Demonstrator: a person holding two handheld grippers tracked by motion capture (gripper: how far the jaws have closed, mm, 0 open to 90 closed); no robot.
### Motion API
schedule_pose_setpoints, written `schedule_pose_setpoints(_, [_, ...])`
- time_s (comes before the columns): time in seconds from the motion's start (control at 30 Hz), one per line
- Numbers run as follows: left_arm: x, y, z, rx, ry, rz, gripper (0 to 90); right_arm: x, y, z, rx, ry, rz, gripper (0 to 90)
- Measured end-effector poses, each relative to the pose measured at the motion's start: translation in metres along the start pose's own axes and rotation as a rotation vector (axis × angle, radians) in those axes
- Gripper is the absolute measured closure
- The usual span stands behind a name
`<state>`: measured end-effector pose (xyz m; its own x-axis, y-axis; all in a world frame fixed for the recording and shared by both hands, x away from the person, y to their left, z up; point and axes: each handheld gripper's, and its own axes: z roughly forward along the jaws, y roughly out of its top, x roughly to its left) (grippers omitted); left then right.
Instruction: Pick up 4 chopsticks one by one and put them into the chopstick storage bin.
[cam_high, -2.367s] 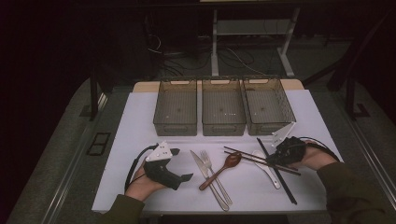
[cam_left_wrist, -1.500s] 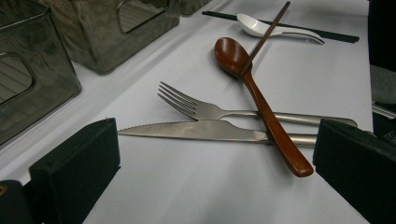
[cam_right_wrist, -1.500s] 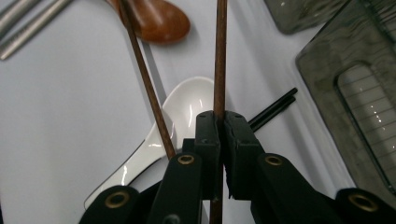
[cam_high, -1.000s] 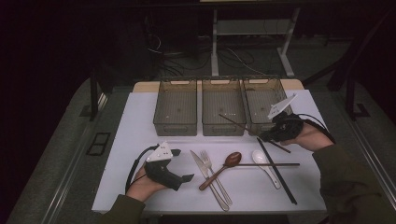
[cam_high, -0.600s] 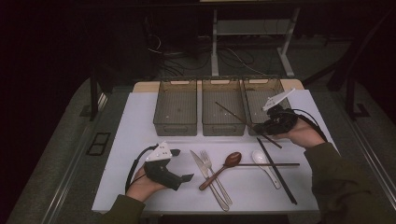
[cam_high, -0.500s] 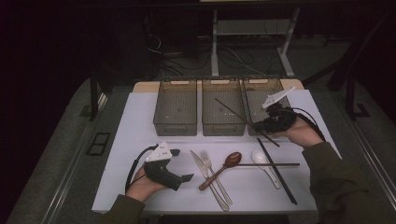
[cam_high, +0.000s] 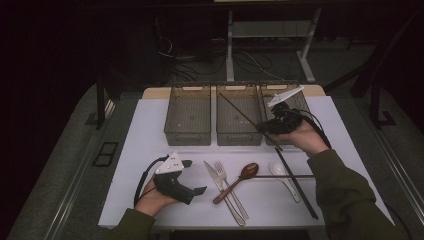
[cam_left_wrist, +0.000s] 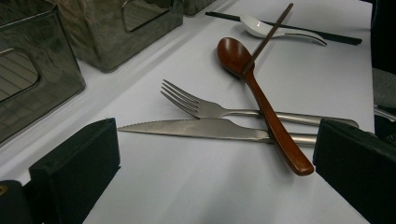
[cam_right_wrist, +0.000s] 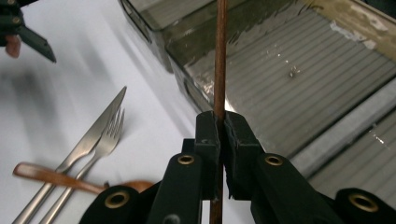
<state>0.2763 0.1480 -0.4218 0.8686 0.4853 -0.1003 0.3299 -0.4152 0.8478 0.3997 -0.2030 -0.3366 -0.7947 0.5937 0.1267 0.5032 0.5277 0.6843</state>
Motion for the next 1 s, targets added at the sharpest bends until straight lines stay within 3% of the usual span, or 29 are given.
schedule_pose_setpoints(0.73, [0.0, -0.002, -0.002, -0.016, -0.004, -0.021, 0.0, 0.018, 0.063, 0.049, -0.092, -0.007, 0.029, 83.8])
schedule_pose_setpoints(1.0, [0.001, -0.002, -0.003, -0.02, -0.004, -0.015, 0.0, 0.019, 0.083, 0.066, -0.139, -0.015, 0.068, 83.9])
